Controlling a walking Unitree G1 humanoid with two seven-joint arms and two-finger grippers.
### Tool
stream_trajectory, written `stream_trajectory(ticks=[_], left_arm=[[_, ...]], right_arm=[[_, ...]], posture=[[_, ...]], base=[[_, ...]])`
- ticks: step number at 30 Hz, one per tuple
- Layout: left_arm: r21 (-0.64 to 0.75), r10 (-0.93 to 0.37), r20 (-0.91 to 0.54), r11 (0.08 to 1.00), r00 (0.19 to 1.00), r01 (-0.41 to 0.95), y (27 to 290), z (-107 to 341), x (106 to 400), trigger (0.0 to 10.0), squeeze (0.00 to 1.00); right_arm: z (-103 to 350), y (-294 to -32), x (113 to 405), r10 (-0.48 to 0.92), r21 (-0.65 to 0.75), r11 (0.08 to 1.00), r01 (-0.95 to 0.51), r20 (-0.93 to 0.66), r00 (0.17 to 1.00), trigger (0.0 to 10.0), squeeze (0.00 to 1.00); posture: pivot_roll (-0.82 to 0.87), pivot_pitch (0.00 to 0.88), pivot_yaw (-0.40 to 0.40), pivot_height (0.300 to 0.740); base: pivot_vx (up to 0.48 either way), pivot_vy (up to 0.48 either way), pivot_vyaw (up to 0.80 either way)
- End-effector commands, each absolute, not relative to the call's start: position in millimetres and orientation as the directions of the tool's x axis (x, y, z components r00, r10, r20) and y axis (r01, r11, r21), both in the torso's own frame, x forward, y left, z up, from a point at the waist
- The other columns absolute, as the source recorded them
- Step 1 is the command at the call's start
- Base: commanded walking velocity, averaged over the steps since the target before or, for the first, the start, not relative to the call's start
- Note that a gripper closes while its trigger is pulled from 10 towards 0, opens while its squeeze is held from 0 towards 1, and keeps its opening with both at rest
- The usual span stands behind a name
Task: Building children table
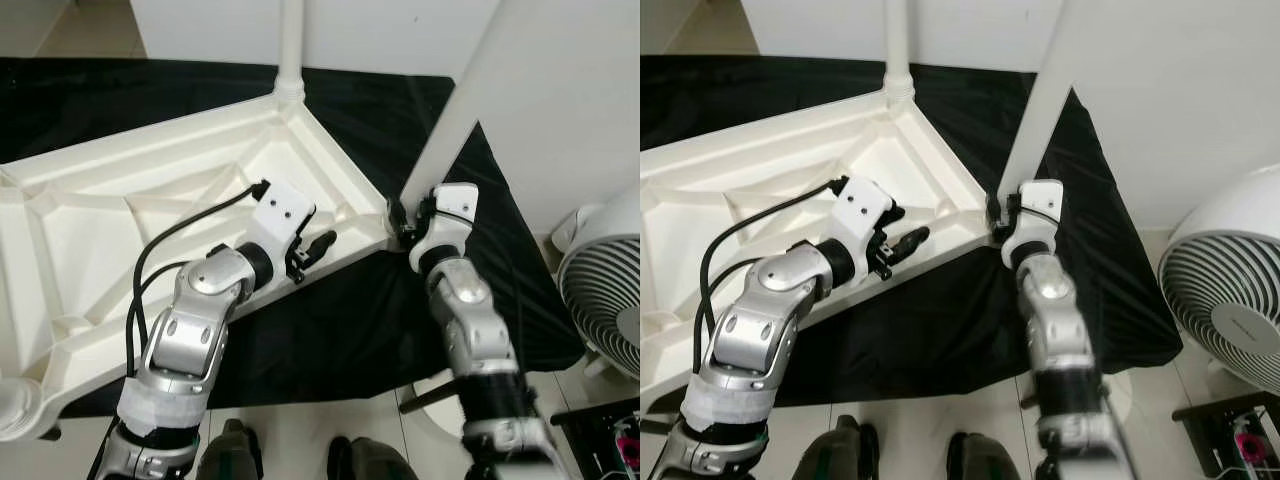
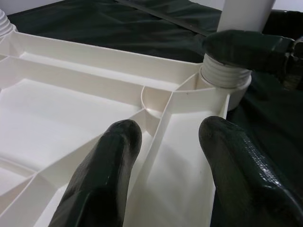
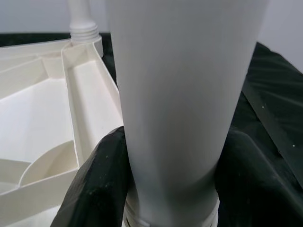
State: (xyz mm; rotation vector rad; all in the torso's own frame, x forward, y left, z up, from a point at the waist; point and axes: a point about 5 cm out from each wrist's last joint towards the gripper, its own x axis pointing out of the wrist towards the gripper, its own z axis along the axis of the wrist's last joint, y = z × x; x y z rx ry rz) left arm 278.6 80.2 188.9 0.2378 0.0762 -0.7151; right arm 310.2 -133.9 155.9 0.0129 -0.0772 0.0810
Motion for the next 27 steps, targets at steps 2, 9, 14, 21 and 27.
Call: stream_trajectory(ticks=[2, 9, 14, 21, 27], left_arm=[[0.209, -0.589, -0.137, 0.769, 0.797, 0.604, 80.4, 189.7, 278.3, 10.0, 0.0], [0.21, -0.6, -0.142, 0.759, 0.787, 0.616, 79.1, 188.7, 276.4, 10.0, 0.0], [0.216, -0.609, -0.153, 0.748, 0.778, 0.628, 78.8, 187.7, 275.5, 10.0, 0.0], [0.22, -0.621, -0.157, 0.736, 0.768, 0.641, 76.3, 187.0, 274.3, 10.0, 0.0], [0.22, -0.626, -0.158, 0.732, 0.764, 0.645, 74.9, 186.7, 274.2, 10.0, 0.0]], right_arm=[[139.7, -135.2, 295.9, -0.002, 0.032, 0.999, 0.002, -0.009, 1.0, 10.0, 0.0], [142.2, -135.8, 282.3, -0.082, 0.04, 0.996, 0.082, 0.0, 0.997, 10.0, 0.0], [140.8, -135.1, 281.6, -0.059, 0.044, 0.997, 0.061, -0.029, 0.998, 10.0, 0.0], [153.6, -126.8, 284.2, 0.088, 0.108, 0.99, -0.095, 0.061, 0.994, 10.0, 1.0], [165.2, -129.6, 288.5, 0.163, 0.079, 0.981, -0.175, 0.136, 0.977, 10.0, 1.0]], posture=[[0.01, 0.086, -0.04, 0.74], [0.01, 0.084, -0.039, 0.74], [0.01, 0.078, -0.038, 0.74], [0.01, 0.069, -0.037, 0.74], [0.01, 0.067, -0.038, 0.74]], base=[[0.0, 0.0, 0.0], [0.0, 0.0, 0.0], [0.0, 0.0, 0.0], [0.0, 0.0, 0.0], [0.0, 0.0, 0.0]])
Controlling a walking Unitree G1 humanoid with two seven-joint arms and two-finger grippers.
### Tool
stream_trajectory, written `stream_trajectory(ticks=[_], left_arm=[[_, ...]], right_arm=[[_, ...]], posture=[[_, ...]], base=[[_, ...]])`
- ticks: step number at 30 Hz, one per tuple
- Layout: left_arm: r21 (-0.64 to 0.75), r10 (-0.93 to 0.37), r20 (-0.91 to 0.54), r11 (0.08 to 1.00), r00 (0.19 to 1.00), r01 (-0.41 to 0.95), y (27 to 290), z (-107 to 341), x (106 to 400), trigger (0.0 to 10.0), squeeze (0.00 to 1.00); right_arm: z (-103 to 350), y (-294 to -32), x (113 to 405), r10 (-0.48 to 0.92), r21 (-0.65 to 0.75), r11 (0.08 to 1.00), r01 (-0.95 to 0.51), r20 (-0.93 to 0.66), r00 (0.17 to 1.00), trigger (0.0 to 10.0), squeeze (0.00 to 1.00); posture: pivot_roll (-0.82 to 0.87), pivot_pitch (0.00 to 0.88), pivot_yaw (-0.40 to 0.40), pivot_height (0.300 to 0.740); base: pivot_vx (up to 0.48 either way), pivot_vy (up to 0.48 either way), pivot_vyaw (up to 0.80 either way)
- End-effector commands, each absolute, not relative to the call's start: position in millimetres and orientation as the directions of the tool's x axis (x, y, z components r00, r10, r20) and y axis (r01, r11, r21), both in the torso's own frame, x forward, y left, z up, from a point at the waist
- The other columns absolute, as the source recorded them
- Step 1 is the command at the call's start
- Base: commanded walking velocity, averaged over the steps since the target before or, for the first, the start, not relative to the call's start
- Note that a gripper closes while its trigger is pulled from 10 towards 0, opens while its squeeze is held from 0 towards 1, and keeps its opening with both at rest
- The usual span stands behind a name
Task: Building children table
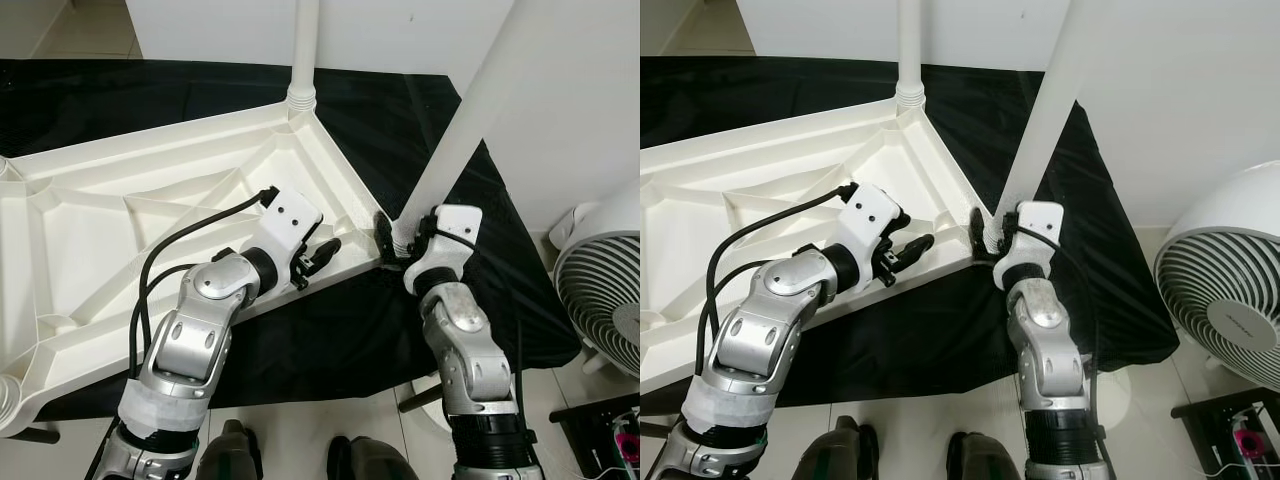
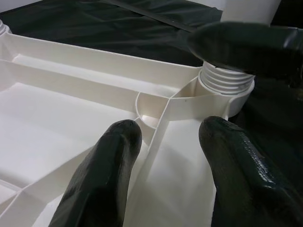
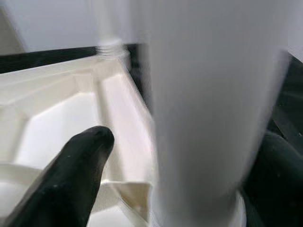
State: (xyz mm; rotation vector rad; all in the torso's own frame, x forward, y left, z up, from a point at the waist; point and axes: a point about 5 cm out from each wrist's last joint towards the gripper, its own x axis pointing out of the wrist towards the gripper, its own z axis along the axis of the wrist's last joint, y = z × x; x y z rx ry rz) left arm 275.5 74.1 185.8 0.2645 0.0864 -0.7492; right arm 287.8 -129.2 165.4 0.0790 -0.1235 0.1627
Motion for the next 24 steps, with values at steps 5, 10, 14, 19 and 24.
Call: stream_trajectory(ticks=[5, 10, 14, 19, 24], left_arm=[[0.221, -0.629, -0.157, 0.729, 0.761, 0.648, 73.8, 186.9, 274.8, 10.0, 0.0], [0.222, -0.63, -0.155, 0.728, 0.761, 0.649, 73.1, 187.5, 275.3, 10.0, 0.0], [0.224, -0.628, -0.154, 0.73, 0.763, 0.646, 73.2, 188.3, 275.4, 10.0, 0.0], [0.226, -0.622, -0.152, 0.735, 0.768, 0.64, 75.4, 189.0, 275.7, 10.0, 0.0], [0.224, -0.617, -0.151, 0.739, 0.772, 0.635, 76.0, 190.1, 276.4, 10.0, 0.0]], right_arm=[[175.7, -142.7, 303.9, 0.3, 0.003, 0.953, -0.303, 0.141, 0.944, 10.0, 0.0], [172.1, -149.6, 312.8, 0.395, -0.037, 0.919, -0.393, 0.101, 0.913, 10.0, 0.0], [162.0, -155.7, 320.9, 0.492, -0.057, 0.87, -0.489, 0.034, 0.87, 10.0, 0.0], [147.7, -160.7, 325.6, 0.563, -0.057, 0.823, -0.565, -0.04, 0.825, 10.0, 0.0], [140.3, -163.7, 329.2, 0.61, -0.074, 0.786, -0.614, -0.063, 0.79, 10.0, 0.0]], posture=[[0.01, 0.066, -0.038, 0.74], [0.01, 0.066, -0.036, 0.74], [0.01, 0.071, -0.035, 0.74], [0.02, 0.079, -0.034, 0.74], [0.03, 0.085, -0.034, 0.74]], base=[[0.0, 0.0, 0.0], [0.0, 0.0, 0.0], [0.0, 0.0, 0.0], [0.0, 0.0, 0.0], [0.0, 0.0, 0.0]])
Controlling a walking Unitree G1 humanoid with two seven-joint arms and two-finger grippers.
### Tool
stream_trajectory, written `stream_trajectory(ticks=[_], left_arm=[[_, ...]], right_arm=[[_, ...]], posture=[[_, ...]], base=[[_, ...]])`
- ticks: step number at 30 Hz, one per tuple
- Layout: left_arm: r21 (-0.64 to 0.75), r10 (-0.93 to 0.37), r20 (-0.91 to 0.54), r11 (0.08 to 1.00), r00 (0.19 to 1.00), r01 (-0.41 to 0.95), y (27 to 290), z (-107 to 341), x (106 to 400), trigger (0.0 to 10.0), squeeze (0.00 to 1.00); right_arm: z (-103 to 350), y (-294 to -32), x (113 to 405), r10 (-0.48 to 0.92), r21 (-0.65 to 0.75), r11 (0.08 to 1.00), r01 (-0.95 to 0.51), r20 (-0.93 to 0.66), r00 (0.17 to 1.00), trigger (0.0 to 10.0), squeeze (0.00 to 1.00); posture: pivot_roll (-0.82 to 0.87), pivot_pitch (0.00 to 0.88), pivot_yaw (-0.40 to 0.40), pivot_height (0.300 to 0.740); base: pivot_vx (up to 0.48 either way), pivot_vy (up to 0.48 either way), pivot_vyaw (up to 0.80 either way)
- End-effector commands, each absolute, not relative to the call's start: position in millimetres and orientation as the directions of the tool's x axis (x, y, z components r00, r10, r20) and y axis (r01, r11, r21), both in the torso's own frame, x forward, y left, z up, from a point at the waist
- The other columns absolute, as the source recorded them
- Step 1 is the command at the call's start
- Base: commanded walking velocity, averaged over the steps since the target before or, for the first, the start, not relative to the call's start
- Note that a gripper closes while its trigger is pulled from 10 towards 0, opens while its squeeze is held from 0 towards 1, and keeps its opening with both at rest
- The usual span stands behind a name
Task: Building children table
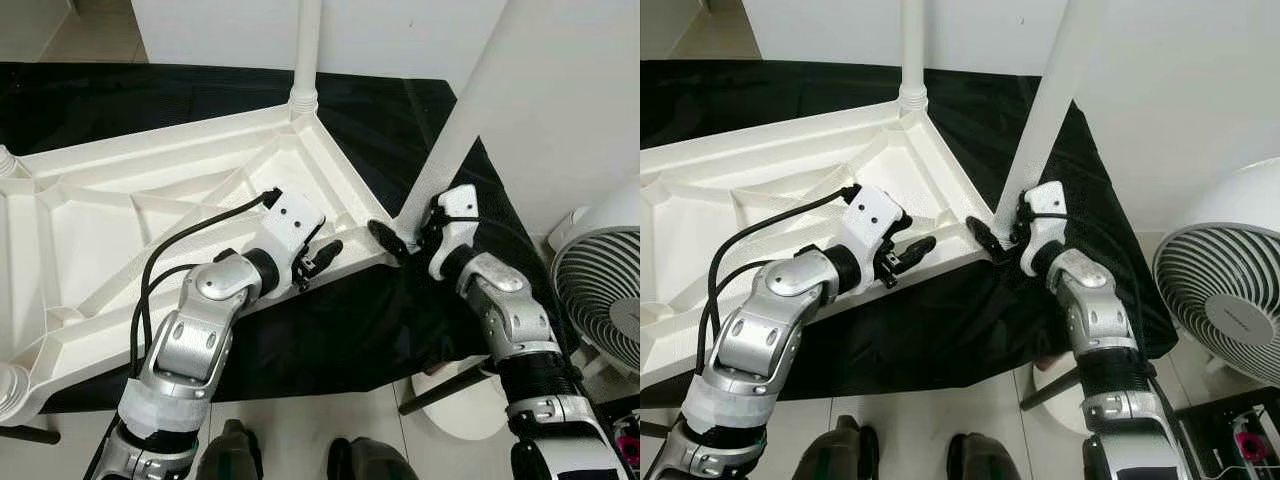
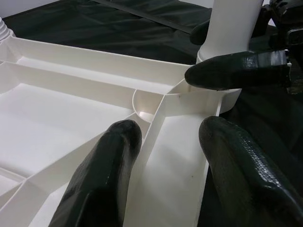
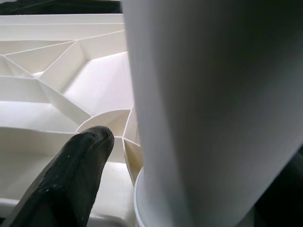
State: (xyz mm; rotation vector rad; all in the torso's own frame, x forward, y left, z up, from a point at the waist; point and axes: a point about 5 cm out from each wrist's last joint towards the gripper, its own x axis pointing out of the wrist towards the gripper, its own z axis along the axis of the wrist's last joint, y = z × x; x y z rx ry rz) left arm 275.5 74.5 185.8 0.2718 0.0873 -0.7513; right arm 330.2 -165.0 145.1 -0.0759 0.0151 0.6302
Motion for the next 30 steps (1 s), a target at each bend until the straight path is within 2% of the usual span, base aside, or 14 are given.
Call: stream_trajectory(ticks=[1, 2, 9, 13, 18, 19, 21, 22, 24, 30], left_arm=[[0.221, -0.619, -0.152, 0.738, 0.77, 0.637, 75.6, 189.9, 276.0, 10.0, 0.0], [0.219, -0.625, -0.159, 0.732, 0.764, 0.645, 74.5, 188.7, 274.7, 10.0, 0.0], [0.213, -0.649, -0.183, 0.708, 0.739, 0.674, 71.2, 184.5, 271.0, 10.0, 0.0], [0.209, -0.673, -0.192, 0.683, 0.714, 0.7, 66.0, 180.9, 266.2, 10.0, 0.0], [0.205, -0.663, -0.196, 0.693, 0.723, 0.691, 64.2, 178.0, 267.0, 10.0, 0.0], [0.196, -0.662, -0.196, 0.696, 0.723, 0.691, 63.4, 177.1, 266.9, 10.0, 0.0], [0.196, -0.662, -0.196, 0.696, 0.723, 0.691, 63.4, 177.1, 266.9, 10.0, 0.0], [0.19, -0.66, -0.195, 0.7, 0.726, 0.688, 62.6, 176.8, 267.3, 10.0, 0.0], [0.182, -0.655, -0.189, 0.709, 0.732, 0.681, 61.3, 178.0, 268.7, 10.0, 0.0], [0.197, -0.63, -0.162, 0.733, 0.759, 0.651, 61.4, 181.4, 275.1, 10.0, 0.0]], right_arm=[[138.5, -164.3, 330.2, 0.627, -0.075, 0.773, -0.63, -0.069, 0.776, 3.1, 0.0], [137.5, -165.9, 332.3, 0.641, -0.084, 0.759, -0.645, -0.073, 0.764, 0.0, 0.0], [140.6, -166.9, 333.6, 0.656, -0.109, 0.745, -0.658, -0.063, 0.752, 0.0, 0.0], [141.0, -165.4, 334.4, 0.565, -0.147, 0.812, -0.565, -0.051, 0.824, 0.0, 0.0], [138.1, -156.3, 327.7, 0.466, -0.103, 0.879, -0.465, -0.017, 0.885, 0.4, 0.0], [135.4, -152.2, 323.7, 0.395, -0.067, 0.916, -0.396, -0.022, 0.918, 4.7, 0.0], [135.4, -152.2, 323.7, 0.395, -0.067, 0.916, -0.396, -0.022, 0.918, 4.7, 0.0], [133.9, -148.8, 320.0, 0.335, -0.026, 0.942, -0.335, -0.028, 0.942, 10.0, 0.0], [133.3, -139.6, 311.2, 0.235, 0.041, 0.972, -0.233, -0.032, 0.972, 10.0, 0.0], [133.3, -121.6, 297.5, 0.135, 0.076, 0.988, -0.132, -0.044, 0.99, 10.0, 0.0]], posture=[[0.02, 0.086, -0.033, 0.74], [0.03, 0.087, -0.035, 0.74], [0.02, 0.09, -0.039, 0.74], [0.02, 0.093, -0.05, 0.74], [0.02, 0.094, -0.057, 0.74], [0.01, 0.096, -0.056, 0.74], [0.01, 0.096, -0.056, 0.74], [0.01, 0.097, -0.054, 0.74], [0.01, 0.099, -0.049, 0.74], [0.0, 0.099, -0.045, 0.74]], base=[[0.0, 0.0, 0.0], [0.0, 0.0, 0.0], [0.0, 0.0, 0.0], [0.0, 0.0, 0.0], [0.0, 0.0, 0.0], [0.0, 0.0, 0.0], [0.0, 0.0, 0.0], [0.0, 0.0, 0.0], [0.0, 0.0, 0.0], [0.0, 0.0, 0.0]])
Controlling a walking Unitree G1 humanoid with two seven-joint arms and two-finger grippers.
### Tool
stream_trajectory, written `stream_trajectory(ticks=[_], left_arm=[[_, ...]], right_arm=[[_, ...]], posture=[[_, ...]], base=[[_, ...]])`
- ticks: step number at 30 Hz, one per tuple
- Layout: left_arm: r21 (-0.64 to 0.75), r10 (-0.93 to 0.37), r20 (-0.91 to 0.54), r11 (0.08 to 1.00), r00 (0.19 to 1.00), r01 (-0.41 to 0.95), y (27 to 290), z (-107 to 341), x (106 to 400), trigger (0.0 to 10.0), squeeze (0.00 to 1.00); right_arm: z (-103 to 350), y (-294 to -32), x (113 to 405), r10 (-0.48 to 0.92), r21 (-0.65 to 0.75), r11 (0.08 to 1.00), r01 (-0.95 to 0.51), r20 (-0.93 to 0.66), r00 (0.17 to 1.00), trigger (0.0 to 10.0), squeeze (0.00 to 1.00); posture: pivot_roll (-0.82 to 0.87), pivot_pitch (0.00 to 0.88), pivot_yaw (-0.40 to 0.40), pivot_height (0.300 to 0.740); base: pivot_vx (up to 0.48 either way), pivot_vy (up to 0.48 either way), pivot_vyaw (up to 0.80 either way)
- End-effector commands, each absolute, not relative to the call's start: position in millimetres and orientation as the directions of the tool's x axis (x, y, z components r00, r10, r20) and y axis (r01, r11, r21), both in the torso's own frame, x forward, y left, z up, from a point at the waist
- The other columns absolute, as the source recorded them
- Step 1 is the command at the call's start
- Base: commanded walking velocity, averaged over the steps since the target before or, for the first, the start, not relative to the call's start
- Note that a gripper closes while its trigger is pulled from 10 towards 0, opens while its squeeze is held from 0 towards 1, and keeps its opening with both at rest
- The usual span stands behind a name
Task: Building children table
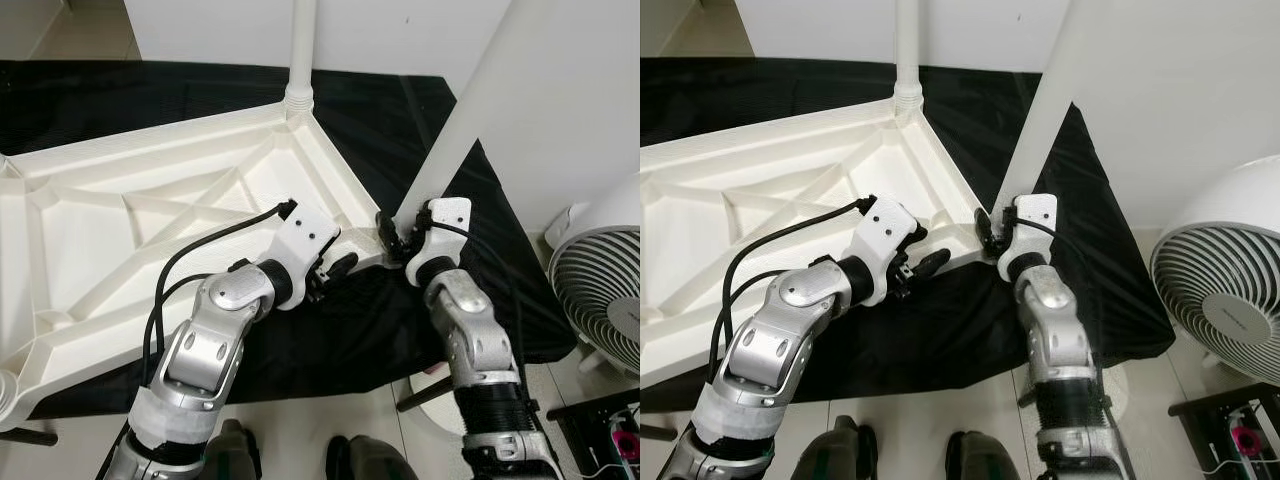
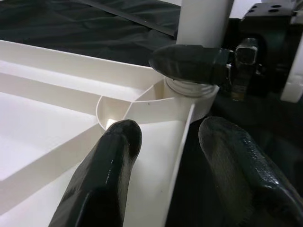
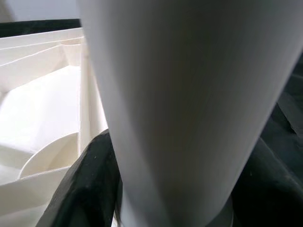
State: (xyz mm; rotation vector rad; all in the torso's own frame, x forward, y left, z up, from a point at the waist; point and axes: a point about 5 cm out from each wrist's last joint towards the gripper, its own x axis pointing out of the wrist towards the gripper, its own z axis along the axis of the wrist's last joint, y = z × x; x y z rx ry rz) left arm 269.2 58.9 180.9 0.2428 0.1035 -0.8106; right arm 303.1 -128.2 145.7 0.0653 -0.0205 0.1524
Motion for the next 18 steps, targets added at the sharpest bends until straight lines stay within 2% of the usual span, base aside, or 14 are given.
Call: stream_trajectory(ticks=[1, 7, 8, 9, 10, 18], left_arm=[[0.206, -0.624, -0.156, 0.737, 0.765, 0.644, 61.5, 182.0, 276.8, 10.0, 0.0], [0.208, -0.626, -0.152, 0.736, 0.765, 0.644, 61.1, 181.4, 278.9, 10.0, 0.0], [0.201, -0.636, -0.145, 0.731, 0.758, 0.652, 59.3, 179.9, 279.8, 10.0, 0.0], [0.201, -0.636, -0.145, 0.731, 0.758, 0.652, 59.3, 179.9, 279.8, 10.0, 0.0], [0.192, -0.647, -0.136, 0.726, 0.75, 0.661, 57.2, 178.4, 281.2, 10.0, 0.0], [0.217, -0.672, -0.095, 0.706, 0.734, 0.674, 49.4, 183.5, 280.8, 10.0, 0.0]], right_arm=[[134.3, -118.7, 294.9, 0.109, 0.088, 0.991, -0.105, -0.043, 0.993, 10.0, 0.0], [139.7, -113.2, 291.9, 0.111, 0.061, 0.992, -0.109, -0.027, 0.993, 10.0, 0.0], [141.6, -113.9, 293.2, 0.108, 0.076, 0.991, -0.106, -0.021, 0.994, 10.0, 0.11], [141.6, -113.9, 293.2, 0.108, 0.076, 0.991, -0.106, -0.021, 0.994, 10.0, 0.11], [145.0, -114.1, 293.9, 0.097, 0.095, 0.991, -0.095, -0.02, 0.995, 10.0, 1.0], [158.4, -114.4, 298.3, 0.169, 0.067, 0.983, -0.172, 0.048, 0.984, 10.0, 1.0]], posture=[[0.0, 0.099, -0.045, 0.74], [-0.01, 0.102, -0.054, 0.74], [-0.02, 0.104, -0.06, 0.74], [-0.02, 0.104, -0.06, 0.74], [-0.03, 0.104, -0.062, 0.74], [-0.02, 0.1, -0.055, 0.74]], base=[[0.0, 0.0, 0.0], [0.0, 0.0, 0.0], [0.0, 0.0, 0.0], [0.0, 0.0, 0.0], [0.0, 0.0, 0.0], [0.0, 0.0, 0.0]])
